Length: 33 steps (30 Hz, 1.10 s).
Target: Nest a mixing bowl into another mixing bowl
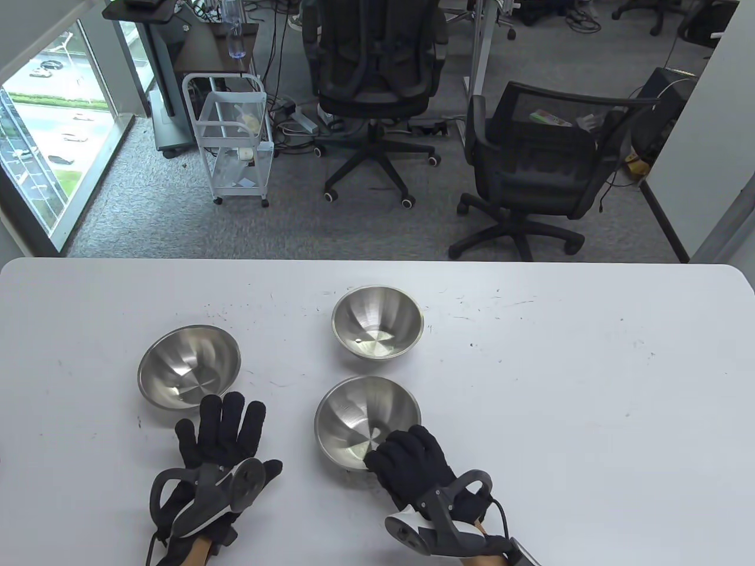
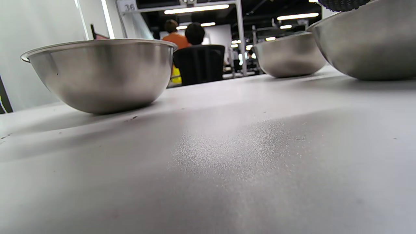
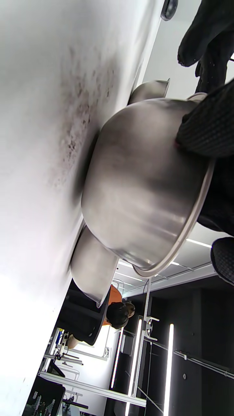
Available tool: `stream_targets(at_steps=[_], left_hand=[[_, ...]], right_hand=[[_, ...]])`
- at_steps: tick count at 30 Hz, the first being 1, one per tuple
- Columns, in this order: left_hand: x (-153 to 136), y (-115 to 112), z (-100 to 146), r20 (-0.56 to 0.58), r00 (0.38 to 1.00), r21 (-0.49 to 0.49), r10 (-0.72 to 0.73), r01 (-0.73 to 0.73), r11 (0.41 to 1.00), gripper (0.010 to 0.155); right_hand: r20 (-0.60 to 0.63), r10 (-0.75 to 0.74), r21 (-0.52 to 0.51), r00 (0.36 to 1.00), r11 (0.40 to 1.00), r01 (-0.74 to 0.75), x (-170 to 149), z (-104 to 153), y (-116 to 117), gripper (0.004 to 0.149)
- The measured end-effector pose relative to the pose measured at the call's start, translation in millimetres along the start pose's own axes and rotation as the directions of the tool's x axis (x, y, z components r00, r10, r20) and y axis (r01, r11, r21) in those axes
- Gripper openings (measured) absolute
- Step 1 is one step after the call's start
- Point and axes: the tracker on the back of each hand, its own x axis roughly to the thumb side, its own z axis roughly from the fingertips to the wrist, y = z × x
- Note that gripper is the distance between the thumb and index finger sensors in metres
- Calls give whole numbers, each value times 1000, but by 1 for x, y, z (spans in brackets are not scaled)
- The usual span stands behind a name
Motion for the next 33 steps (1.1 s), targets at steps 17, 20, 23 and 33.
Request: stream_targets(at_steps=[17,20,23,33], left_hand=[[0,0,0,0,1000,-11,2,-2,1000,97],[0,0,0,-1,1000,-11,1,-1,1000,97],[0,0,-1,-3,1000,-13,3,-3,1000,97],[-2,0,-1,-9,1000,-14,5,-5,1000,97]], right_hand=[[23,-55,104,998,993,52,-7,1,1,52],[7,-62,108,998,992,61,-12,2,-2,60],[-12,-68,119,998,991,69,-20,3,-5,65],[-115,-63,191,991,978,84,-55,9,-12,83]])
